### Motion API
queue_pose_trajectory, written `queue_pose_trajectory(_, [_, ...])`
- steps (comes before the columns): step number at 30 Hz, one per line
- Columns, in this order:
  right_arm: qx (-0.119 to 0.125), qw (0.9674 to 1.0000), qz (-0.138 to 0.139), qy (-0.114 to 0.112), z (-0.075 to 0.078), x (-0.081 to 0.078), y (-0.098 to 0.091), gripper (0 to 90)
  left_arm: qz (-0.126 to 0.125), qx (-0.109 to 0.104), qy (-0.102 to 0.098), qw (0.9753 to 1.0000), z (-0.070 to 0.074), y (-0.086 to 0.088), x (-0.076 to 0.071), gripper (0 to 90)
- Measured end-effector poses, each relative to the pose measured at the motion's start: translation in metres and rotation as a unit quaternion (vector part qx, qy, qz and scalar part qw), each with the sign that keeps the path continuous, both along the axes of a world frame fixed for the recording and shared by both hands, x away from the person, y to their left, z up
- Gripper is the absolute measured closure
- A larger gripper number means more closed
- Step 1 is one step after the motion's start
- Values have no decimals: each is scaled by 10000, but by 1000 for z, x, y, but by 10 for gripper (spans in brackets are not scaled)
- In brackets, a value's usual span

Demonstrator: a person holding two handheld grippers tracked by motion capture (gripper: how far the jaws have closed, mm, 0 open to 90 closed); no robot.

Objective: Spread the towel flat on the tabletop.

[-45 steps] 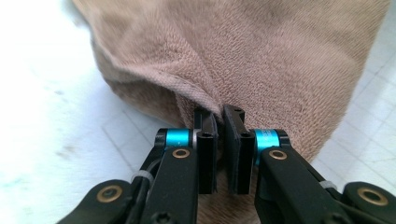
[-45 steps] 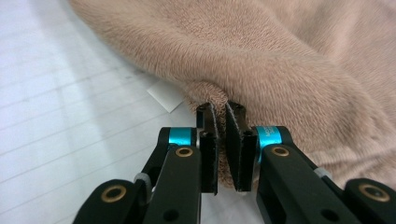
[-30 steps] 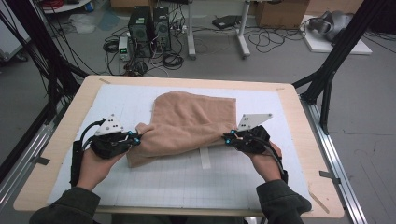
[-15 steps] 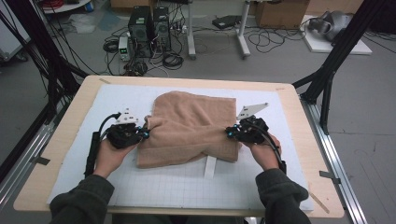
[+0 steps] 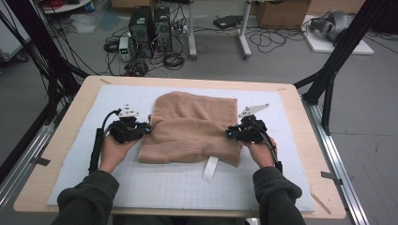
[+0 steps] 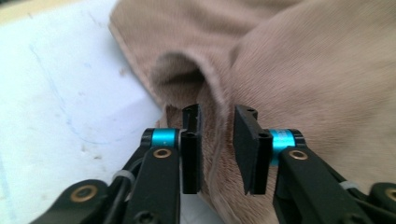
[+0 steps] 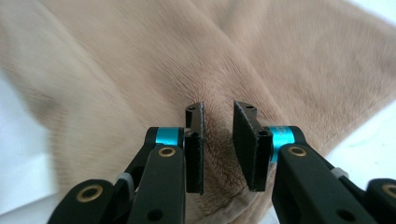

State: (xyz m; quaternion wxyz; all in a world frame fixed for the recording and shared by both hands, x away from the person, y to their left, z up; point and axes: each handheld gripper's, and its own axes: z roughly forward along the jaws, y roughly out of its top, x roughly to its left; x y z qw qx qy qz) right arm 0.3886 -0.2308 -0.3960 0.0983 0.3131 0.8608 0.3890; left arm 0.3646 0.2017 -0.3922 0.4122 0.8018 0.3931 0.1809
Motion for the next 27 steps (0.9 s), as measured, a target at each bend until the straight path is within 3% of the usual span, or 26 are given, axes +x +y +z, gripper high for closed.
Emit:
queue_pose_trajectory(6, [36,9988,303,-380,23,-33,-1,684,-394,-32,-160,9991,14,5,-33,668])
queue_pose_trajectory(10, [-98,9971,677,-331,17,-50,6,632,-761,73,-65,9971,4,-1,-51,630])
queue_pose_trajectory(13, [-205,9960,837,-238,2,-55,13,608,-877,217,137,9958,-12,-3,-53,591])
queue_pose_trajectory(15, [-279,9961,834,-105,-10,-53,16,602,-911,334,367,9946,-23,-6,-50,587])
queue_pose_trajectory(18, [-447,9956,813,120,-24,-48,21,616,-1022,564,530,9917,-38,-10,-46,584])
queue_pose_trajectory(21, [-705,9932,904,196,-32,-45,28,671,-1019,590,442,9921,-42,-11,-44,607])
queue_pose_trajectory(23, [-823,9919,948,189,-34,-44,33,730,-908,786,290,9923,-42,-13,-46,687])
queue_pose_trajectory(25, [-778,9920,965,239,-35,-43,34,792,-827,828,256,9928,-42,-13,-46,796])
queue_pose_trajectory(27, [-705,9920,1002,308,-35,-42,34,872,-815,810,286,9930,-41,-12,-45,835])
